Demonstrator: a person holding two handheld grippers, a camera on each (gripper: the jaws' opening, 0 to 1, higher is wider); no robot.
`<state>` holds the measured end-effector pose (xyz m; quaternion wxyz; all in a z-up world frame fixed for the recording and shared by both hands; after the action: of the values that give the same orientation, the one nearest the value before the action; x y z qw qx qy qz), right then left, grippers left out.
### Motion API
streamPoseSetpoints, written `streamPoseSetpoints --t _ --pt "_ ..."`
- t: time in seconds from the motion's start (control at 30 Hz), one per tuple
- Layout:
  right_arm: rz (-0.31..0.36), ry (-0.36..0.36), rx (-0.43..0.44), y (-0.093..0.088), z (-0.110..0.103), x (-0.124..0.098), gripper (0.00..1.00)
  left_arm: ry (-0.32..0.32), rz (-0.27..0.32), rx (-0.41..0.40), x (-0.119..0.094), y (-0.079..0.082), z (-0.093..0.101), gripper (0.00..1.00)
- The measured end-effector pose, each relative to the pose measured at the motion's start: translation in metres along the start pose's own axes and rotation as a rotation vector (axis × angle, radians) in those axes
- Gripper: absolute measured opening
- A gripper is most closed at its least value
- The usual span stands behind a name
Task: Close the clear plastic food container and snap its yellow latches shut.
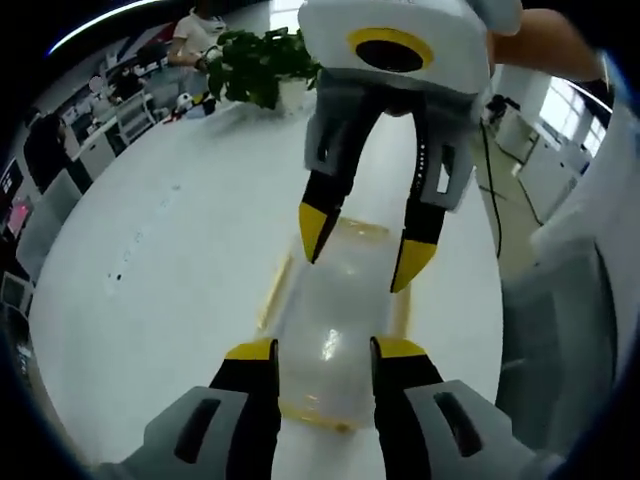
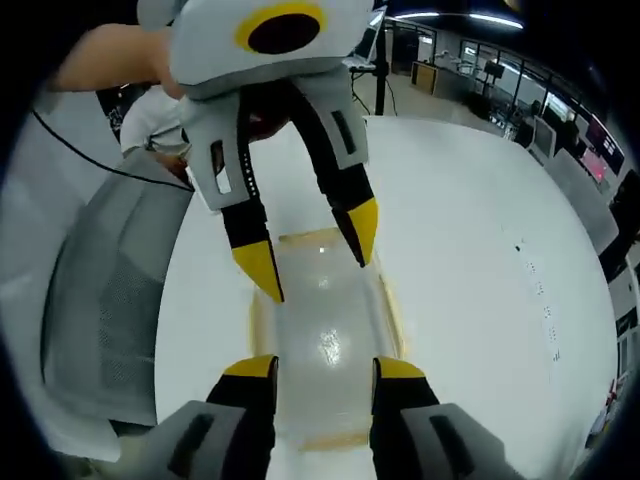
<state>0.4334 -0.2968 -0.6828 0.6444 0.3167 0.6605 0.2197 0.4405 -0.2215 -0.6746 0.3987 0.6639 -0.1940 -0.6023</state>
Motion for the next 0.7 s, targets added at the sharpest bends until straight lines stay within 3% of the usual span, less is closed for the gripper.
streamPoseSetpoints --t 0.7 --pt "0.012 0.001 -0.017 0.01 0.016 0.011 0.32 -0.01 0.002 -0.023 0.01 -0.004 0.011 0.33"
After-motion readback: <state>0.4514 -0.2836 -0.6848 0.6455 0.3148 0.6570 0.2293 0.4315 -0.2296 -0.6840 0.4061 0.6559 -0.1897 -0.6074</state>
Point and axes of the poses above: the point that each gripper's makers call its tool centre point, and the gripper's own axes: x roughly forward along the fingers, z roughly to its right, y roughly out of its top, the point moved 4 cm from there along -x, roughly backward along the fingers, and after that the axes turned 14 degrees about z, right-handed, at the moved point
